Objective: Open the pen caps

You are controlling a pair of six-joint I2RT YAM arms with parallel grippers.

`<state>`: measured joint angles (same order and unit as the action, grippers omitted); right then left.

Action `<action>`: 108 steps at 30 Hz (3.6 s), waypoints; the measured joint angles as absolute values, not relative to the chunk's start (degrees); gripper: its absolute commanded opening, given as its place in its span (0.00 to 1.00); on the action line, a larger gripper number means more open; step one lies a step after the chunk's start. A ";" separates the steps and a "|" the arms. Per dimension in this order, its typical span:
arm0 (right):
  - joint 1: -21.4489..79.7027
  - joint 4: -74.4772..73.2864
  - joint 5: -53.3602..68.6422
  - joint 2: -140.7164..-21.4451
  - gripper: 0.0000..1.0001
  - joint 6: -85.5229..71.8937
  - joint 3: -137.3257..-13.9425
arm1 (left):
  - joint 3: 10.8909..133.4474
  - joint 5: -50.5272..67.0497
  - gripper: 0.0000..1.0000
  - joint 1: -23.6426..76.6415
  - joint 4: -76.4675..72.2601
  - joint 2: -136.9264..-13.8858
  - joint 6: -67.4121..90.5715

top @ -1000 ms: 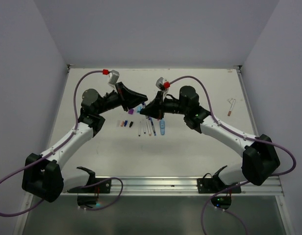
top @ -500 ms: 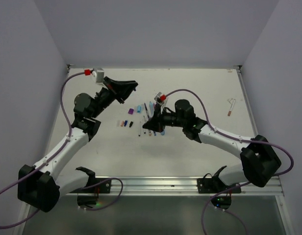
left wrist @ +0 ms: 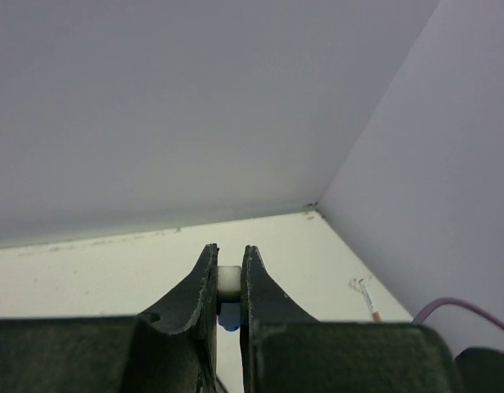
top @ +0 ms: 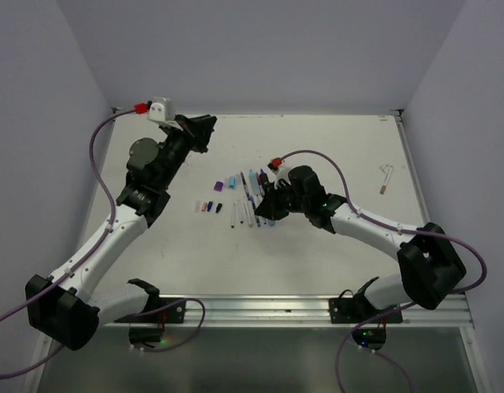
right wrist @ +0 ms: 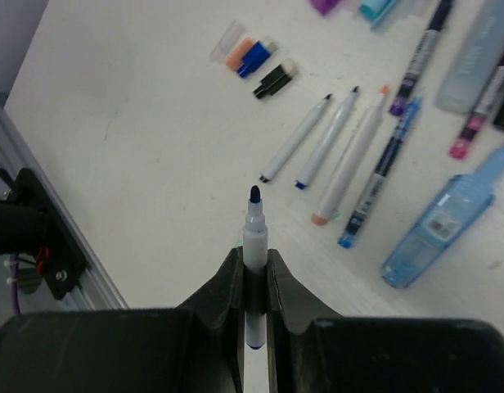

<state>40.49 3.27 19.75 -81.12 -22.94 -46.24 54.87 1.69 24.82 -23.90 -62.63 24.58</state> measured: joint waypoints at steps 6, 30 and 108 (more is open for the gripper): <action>31.55 -6.33 14.15 -86.26 0.00 -21.85 -57.19 | 62.26 3.42 0.00 20.14 -7.05 -73.91 24.43; 24.36 -22.68 8.34 -120.29 0.12 -18.96 -85.58 | 77.93 6.59 0.10 13.47 22.13 -111.55 19.88; -15.97 -26.70 -9.65 -114.65 0.20 -27.73 -78.72 | 50.72 -10.52 0.99 13.47 14.59 -62.52 15.40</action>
